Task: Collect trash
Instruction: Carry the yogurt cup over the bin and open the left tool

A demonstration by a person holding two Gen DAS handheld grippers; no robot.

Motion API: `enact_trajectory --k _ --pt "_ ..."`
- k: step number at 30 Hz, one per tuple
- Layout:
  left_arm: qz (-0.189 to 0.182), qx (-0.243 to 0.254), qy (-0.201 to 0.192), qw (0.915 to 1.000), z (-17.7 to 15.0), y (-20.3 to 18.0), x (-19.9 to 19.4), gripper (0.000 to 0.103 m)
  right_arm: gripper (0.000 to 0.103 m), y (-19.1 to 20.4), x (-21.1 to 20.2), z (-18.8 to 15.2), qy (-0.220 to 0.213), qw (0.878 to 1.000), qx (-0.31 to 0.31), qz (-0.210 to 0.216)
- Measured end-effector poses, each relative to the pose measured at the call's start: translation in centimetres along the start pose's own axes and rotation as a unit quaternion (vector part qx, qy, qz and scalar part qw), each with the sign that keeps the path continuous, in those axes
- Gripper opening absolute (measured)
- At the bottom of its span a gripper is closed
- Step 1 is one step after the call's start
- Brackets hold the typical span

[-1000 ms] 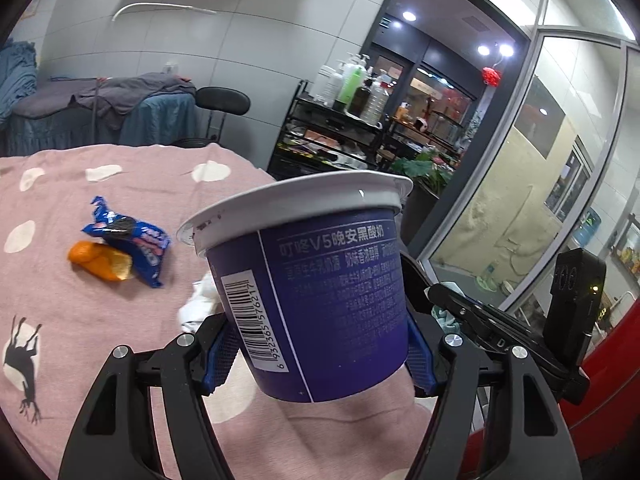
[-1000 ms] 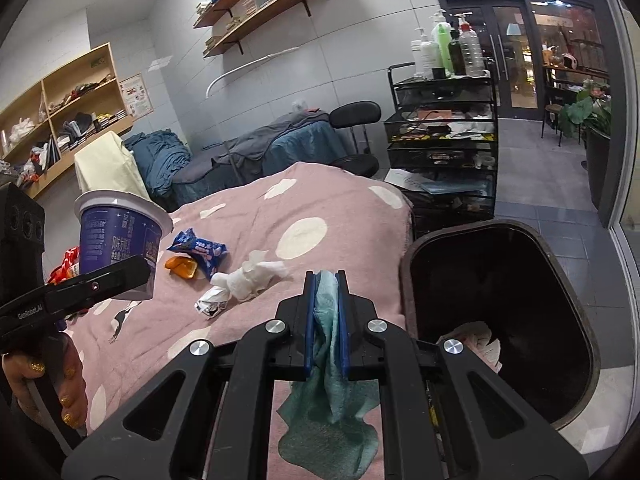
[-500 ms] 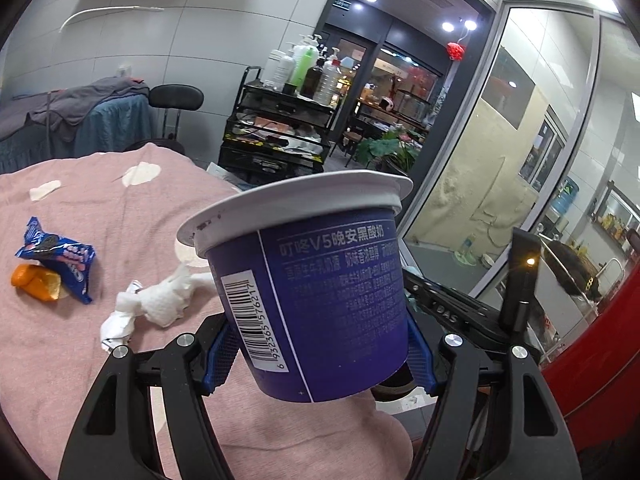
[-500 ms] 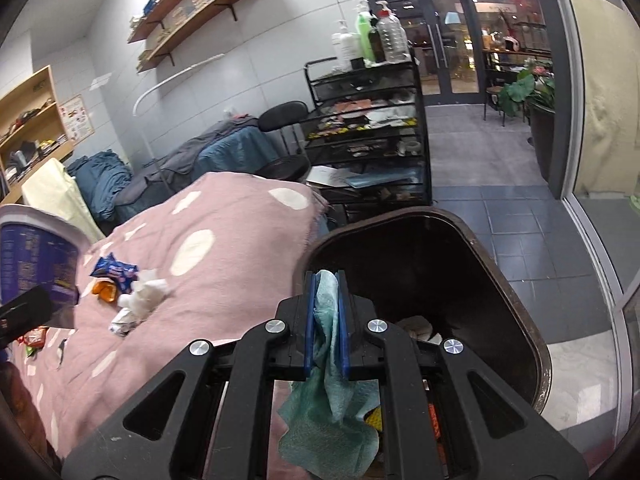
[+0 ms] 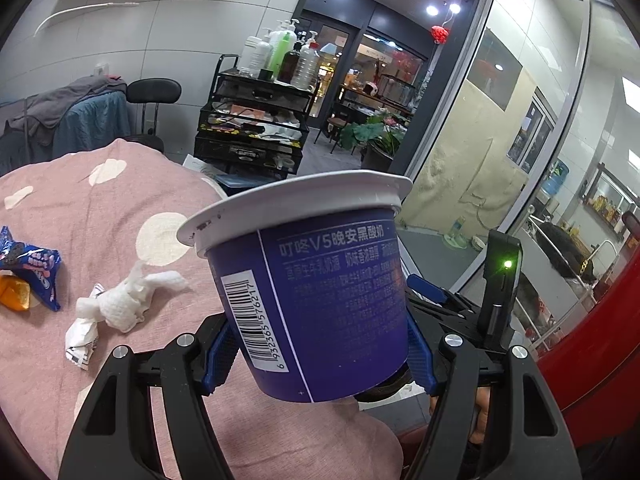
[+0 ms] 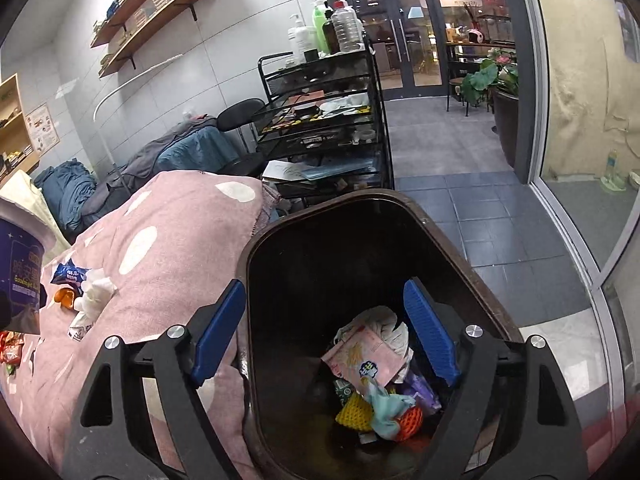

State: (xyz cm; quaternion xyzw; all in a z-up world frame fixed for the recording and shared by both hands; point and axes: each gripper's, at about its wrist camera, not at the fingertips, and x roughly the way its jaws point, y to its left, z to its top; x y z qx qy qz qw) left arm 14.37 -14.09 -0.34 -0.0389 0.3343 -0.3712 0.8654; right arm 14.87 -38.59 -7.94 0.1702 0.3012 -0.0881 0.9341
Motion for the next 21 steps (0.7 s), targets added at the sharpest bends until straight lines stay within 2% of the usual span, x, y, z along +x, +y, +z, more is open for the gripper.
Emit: enact_trajectory --k 7,11,21 --pt "-0.018 0.018 0.013 0.9996 0.8 -1.5 1.9 0.069 0.087 -1.4 -2.4 -0.3 -0.03 0.999 0.017 -0.025" --pt "-0.031 0.021 0.032 0.9988 1.4 -2.4 3.9 0.069 0.09 -2.2 -4.5 -0.3 -0.065 0.996 0.03 -0.049" --pt "-0.032 0.038 0.081 0.9955 1.9 -3.5 8.8 0.069 0.093 -4.5 -7.3 0.0 -0.104 0.989 0.067 -0.076"
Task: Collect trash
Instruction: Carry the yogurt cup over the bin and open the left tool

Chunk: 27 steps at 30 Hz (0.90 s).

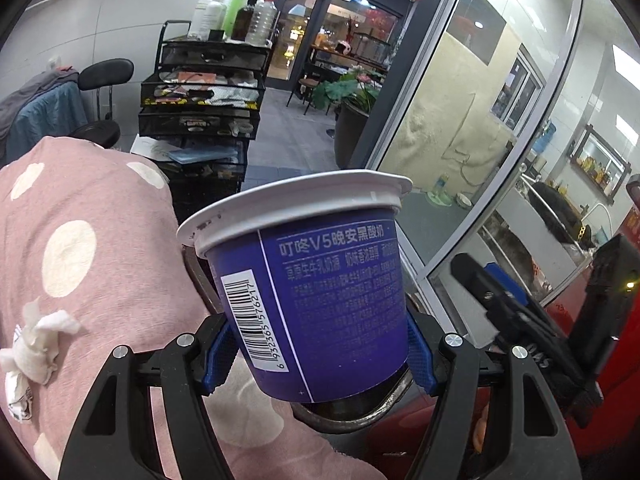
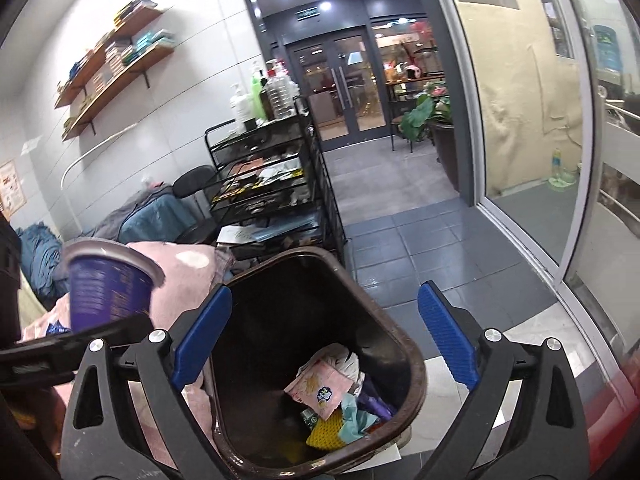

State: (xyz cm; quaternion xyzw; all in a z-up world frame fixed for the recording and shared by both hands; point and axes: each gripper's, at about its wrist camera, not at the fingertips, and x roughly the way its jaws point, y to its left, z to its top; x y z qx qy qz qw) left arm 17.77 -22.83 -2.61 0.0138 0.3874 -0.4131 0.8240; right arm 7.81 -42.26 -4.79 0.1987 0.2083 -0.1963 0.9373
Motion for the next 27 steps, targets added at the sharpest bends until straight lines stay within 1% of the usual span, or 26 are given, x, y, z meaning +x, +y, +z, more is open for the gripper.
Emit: enact_trajectory --k 5,10,12,13,14,17,19,22,25,27 --pt "0.01 0.011 0.025 0.9996 -0.1 -0.3 1.9 0.069 0.093 -0.6 -0.4 0.2 0.002 1.0 0.007 -0.006" --pt "0.014 0.005 0.051 0.9986 -0.2 0.3 3.3 0.07 0.093 -0.9 -0.4 0.3 0.006 1.0 0.012 -0.012" --pt "0.017 0.006 0.055 0.9983 -0.4 0.3 3.5 0.075 0.093 -0.9 -0.4 0.3 0.006 1.0 0.013 -0.014" --pt "0.017 0.007 0.056 0.9983 -0.4 0.3 3.6 0.082 0.094 -1.0 -0.4 0.3 0.006 1.0 0.013 -0.015" --pt "0.016 0.008 0.055 0.9983 -0.5 0.3 3.5 0.087 0.095 -1.0 -0.4 0.3 0.006 1.0 0.013 -0.016" --pt "0.013 0.012 0.055 0.9983 -0.7 0.2 3.4 0.092 0.095 -1.2 -0.5 0.4 0.006 1.0 0.018 -0.018" --pt "0.014 0.016 0.053 0.9984 -0.7 0.0 3.2 0.093 0.098 -1.3 -0.5 0.4 0.002 1.0 0.021 -0.021" --pt "0.012 0.023 0.039 0.9989 -0.6 -0.2 2.3 0.095 0.098 -1.5 -0.7 0.5 -0.003 0.999 0.028 -0.025" --pt "0.024 0.03 0.016 0.9991 -0.6 -0.4 1.0 0.098 0.098 -1.5 -0.8 0.5 -0.004 0.999 0.032 -0.024" --pt "0.043 0.031 0.001 0.9986 -0.8 -0.3 -0.1 0.098 0.098 -1.4 -0.9 0.6 -0.007 0.999 0.031 -0.02"
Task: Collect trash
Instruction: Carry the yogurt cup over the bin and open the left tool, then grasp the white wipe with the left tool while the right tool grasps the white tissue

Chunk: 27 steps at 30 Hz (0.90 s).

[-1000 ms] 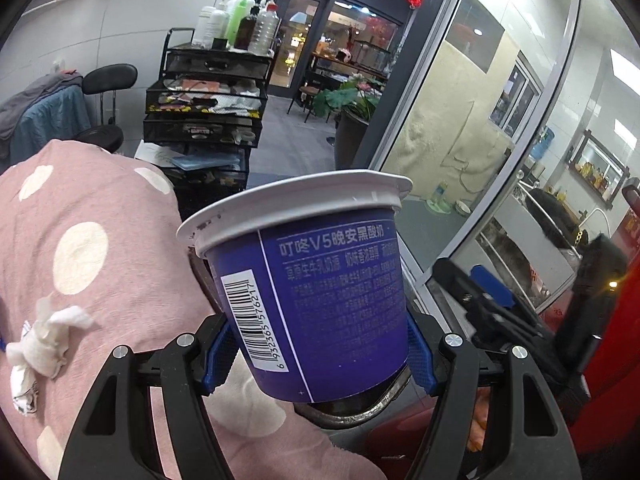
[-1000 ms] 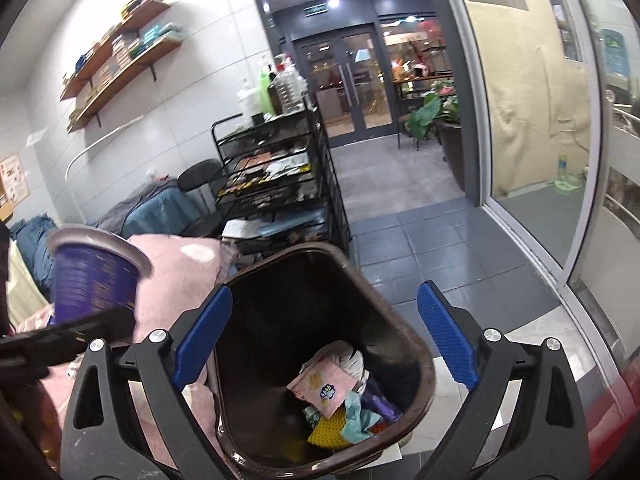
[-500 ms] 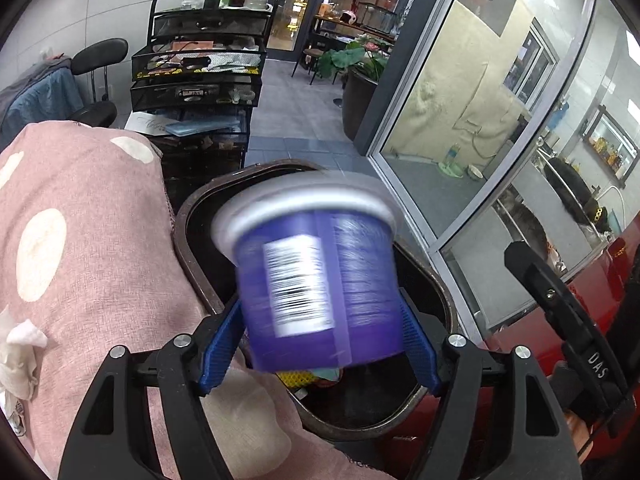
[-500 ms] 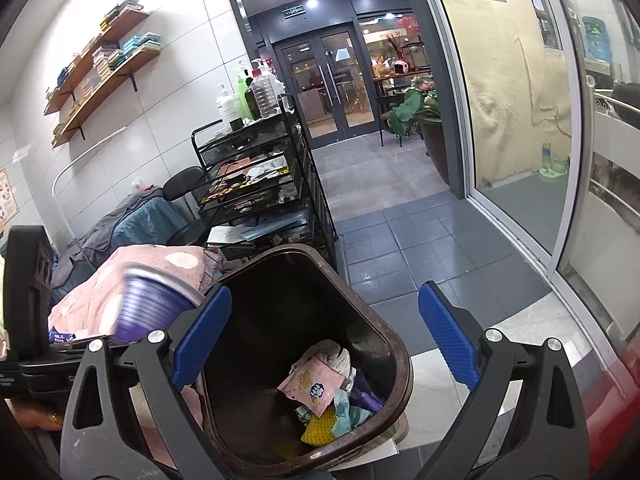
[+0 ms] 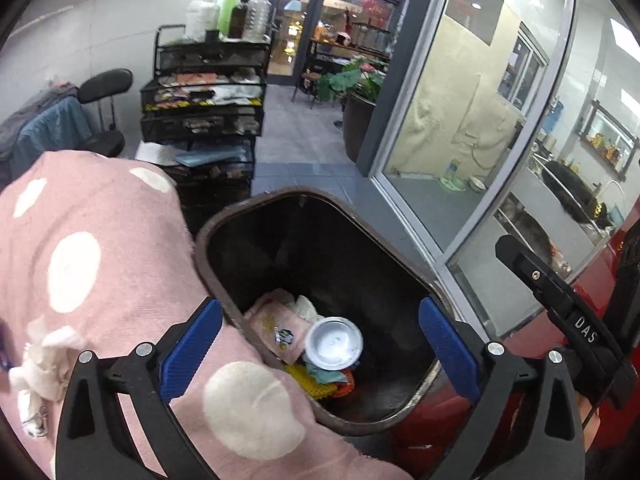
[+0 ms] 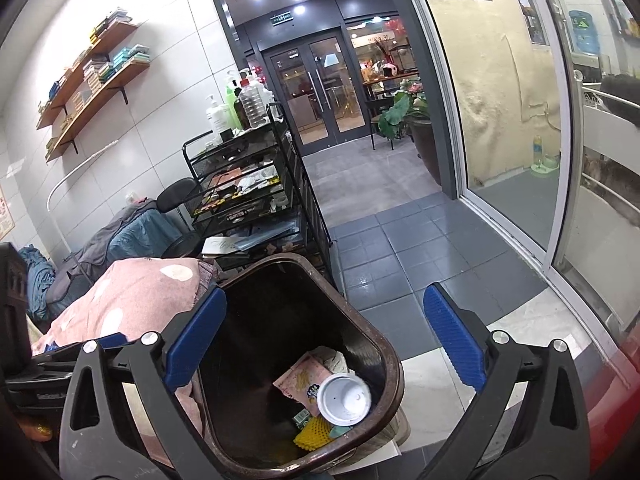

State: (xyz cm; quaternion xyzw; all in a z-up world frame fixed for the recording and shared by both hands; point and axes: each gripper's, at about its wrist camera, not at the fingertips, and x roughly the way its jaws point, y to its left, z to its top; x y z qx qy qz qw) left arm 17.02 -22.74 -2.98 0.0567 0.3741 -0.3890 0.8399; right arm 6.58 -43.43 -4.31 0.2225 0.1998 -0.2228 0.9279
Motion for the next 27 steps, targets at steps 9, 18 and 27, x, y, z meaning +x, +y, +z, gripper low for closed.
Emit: enact_trajectory --k 9,18,27 --pt "0.071 -0.005 -0.046 0.9964 -1.0 1.5 -4.3 0.098 0.098 1.8 0.2 -0.2 0.01 0.999 -0.013 0.033" --pt "0.11 -0.041 -0.074 0.9904 -2.9 4.4 -8.3 0.098 0.098 5.0 0.0 -0.8 0.014 0.996 -0.048 0.075" --pt "0.15 -0.087 -0.106 0.9791 -5.6 8.0 -12.6 0.098 0.098 10.6 0.3 -2.0 0.047 0.98 -0.109 0.162"
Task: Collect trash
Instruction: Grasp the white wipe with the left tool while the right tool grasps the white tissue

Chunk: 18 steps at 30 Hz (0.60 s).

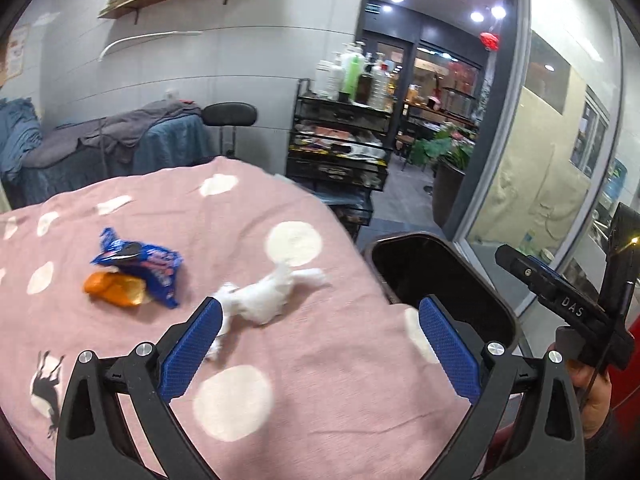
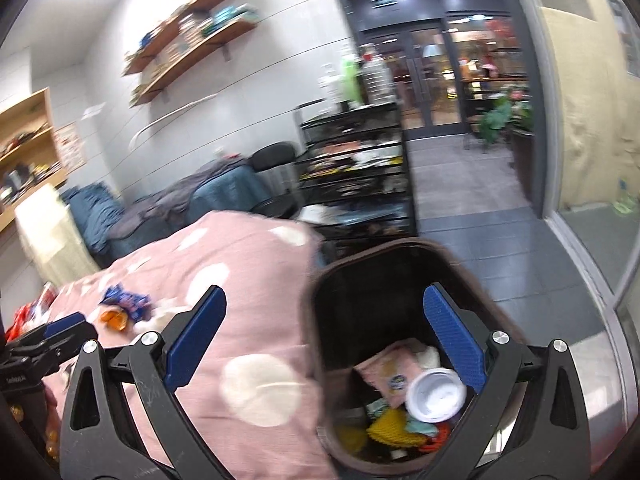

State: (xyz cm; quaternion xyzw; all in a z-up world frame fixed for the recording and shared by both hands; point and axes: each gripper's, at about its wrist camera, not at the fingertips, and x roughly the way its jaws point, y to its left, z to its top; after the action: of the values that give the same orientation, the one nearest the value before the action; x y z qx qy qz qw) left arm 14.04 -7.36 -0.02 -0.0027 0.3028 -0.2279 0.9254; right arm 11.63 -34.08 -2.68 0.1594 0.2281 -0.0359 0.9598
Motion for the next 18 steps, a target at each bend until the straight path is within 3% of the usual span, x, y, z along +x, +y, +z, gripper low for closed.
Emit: enact_trajectory --k 8,13,18 --pt "0.061 -0.047 -0.002 0.997 -1.9 6.2 -2.5 0.098 0.098 6.1 3.0 -0.2 0.055 0.993 -0.059 0.081" --pt "0.088 -0.064 0.033 0.9935 -3.4 9.6 -2.7 0.098 0.098 9.9 4.8 -0.8 0.091 0.984 -0.094 0.117" --pt "0.087 -0.092 0.062 0.9901 -4.8 12.2 -2.6 0.097 0.098 13.1 6.8 -1.5 0.129 0.974 -0.128 0.137"
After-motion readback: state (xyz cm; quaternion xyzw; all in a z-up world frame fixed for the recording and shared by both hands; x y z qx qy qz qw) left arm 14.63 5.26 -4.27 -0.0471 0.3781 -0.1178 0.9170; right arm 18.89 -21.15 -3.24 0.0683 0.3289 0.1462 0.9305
